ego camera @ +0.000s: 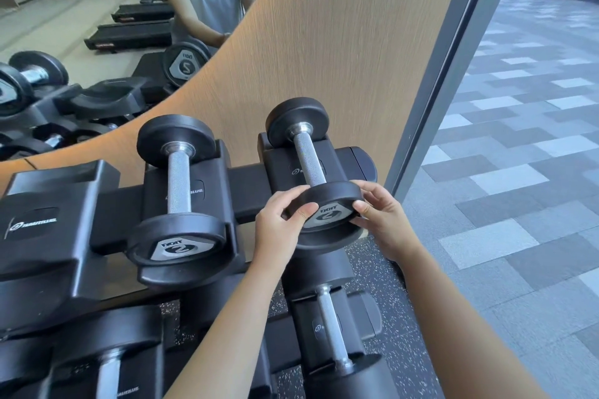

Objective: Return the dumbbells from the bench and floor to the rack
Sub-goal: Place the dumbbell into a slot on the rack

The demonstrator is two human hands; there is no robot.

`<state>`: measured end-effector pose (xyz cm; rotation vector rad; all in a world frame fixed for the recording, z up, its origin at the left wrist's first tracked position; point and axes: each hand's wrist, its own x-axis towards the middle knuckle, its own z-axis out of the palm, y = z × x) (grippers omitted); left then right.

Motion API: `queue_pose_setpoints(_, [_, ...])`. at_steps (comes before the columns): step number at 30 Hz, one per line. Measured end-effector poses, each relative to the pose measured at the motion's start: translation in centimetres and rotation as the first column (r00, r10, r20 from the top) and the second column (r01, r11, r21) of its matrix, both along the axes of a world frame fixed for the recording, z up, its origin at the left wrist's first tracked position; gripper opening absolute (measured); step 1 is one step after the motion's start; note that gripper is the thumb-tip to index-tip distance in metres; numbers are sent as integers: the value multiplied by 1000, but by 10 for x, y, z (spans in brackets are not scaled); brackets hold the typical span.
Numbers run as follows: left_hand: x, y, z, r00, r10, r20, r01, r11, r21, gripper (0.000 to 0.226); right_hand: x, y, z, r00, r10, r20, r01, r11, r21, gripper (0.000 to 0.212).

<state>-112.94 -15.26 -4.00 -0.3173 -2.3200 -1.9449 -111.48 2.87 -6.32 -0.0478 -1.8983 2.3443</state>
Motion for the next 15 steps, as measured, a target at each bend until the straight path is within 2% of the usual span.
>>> queue_pose_setpoints(5, [-1,-2,1,1000,-21,-12,21,999,-47,30,4,1,2,1000,0,23,-1,999,53,35])
queue_pose_setpoints(8, [3,-4,3,998,-42,-49,34,988,-148,34,10,-3,3,999,-28,39,23,993,114,35])
queue_pose_setpoints(11, [13,-10,1,992,-62,-109,29,961,-276,42,20,-9,7,992,-124,12,120,980,159,36])
queue_pose_setpoints(13, [24,-17,-1,987,-48,-153,-10,935,-354,45,31,-15,10,979,-200,-33,200,933,298,37])
queue_pose_setpoints(15, [40,-27,-4,983,-41,-181,-40,905,-424,44,44,-24,12,958,-259,-121,282,786,551,39])
